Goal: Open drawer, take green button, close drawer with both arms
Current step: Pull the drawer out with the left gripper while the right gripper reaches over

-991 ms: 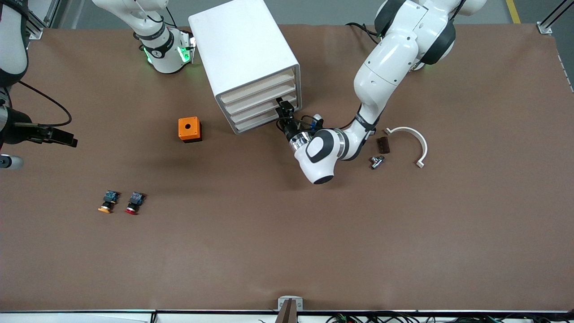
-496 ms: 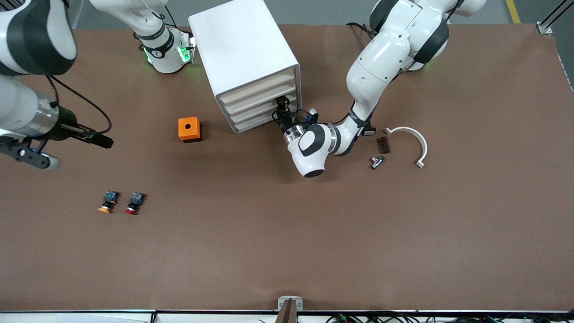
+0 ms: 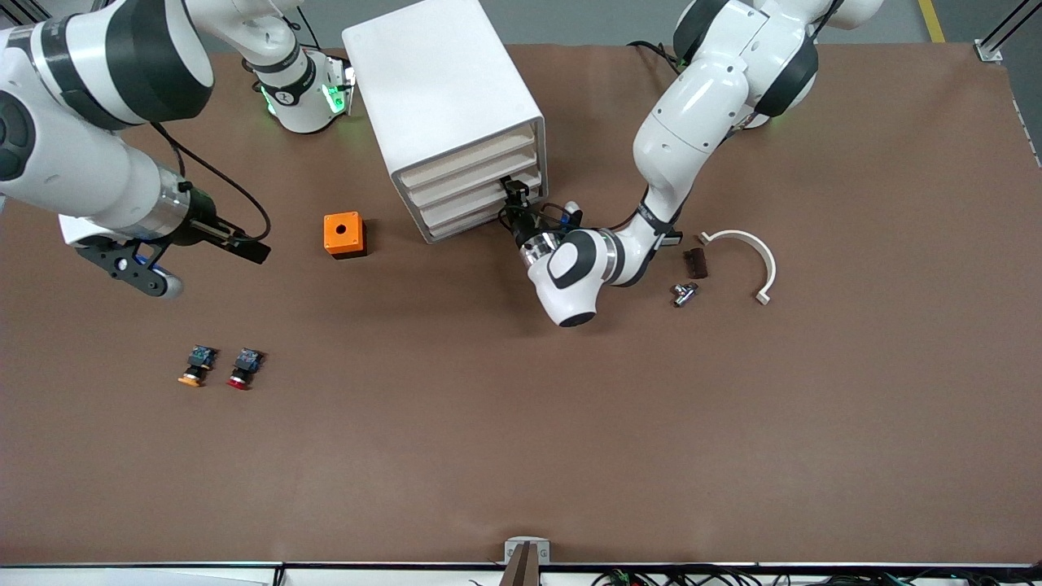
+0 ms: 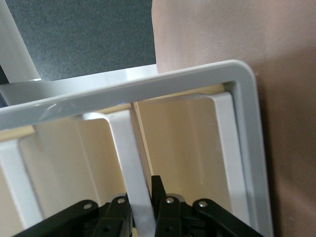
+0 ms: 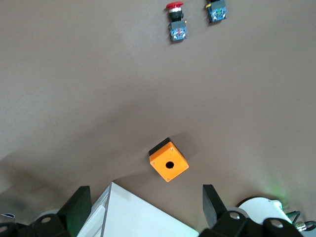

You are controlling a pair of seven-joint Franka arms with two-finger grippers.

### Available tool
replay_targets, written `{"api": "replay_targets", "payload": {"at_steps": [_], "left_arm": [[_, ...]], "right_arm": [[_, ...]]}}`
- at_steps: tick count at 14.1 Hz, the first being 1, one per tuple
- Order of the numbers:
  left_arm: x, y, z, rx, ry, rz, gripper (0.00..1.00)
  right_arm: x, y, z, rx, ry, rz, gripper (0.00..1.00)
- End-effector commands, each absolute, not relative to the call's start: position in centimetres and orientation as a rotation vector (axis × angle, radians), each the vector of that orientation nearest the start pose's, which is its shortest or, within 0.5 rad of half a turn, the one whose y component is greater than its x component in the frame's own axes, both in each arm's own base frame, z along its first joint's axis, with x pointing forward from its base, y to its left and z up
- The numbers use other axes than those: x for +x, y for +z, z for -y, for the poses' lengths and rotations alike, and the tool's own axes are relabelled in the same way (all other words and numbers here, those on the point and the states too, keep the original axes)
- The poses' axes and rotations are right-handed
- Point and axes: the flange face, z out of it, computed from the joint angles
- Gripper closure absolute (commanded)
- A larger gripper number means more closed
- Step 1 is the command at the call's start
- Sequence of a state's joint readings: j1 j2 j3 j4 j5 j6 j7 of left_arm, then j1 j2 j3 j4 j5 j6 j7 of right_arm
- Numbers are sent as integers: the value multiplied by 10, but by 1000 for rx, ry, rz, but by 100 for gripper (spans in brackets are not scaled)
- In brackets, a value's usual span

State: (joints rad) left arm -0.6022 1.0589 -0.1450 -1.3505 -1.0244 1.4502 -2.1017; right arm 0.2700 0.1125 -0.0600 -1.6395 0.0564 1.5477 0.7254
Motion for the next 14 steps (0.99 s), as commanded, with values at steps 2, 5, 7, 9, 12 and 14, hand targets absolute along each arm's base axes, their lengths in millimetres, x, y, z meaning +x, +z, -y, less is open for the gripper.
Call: {"api": "replay_targets", "payload": {"at_steps": [2,5,7,9,12,14], "left_arm": [[452,105,472,-1157,1562,1627,87],[474,104,450,-1129,1590,1665,87],[493,104,429,-1101,1617,1699,87],[508,102,411,-1073,1639,1731,87],[530,98,382,-1037,1666,1779,87],[542,97,363,-1011,1683,1807,86]], "right_arm": [[537,522,-154,-3049,325,-899,0],[521,508,-190,-3028,280,-985,0],[515,506,-217,-3009,250,-1053,0],[510,500,-233,-2994,243,-1117,0],[493,476,-263,-2974,225,-1192,0],[481,460,-279,-2964,217,-1233,0]]}}
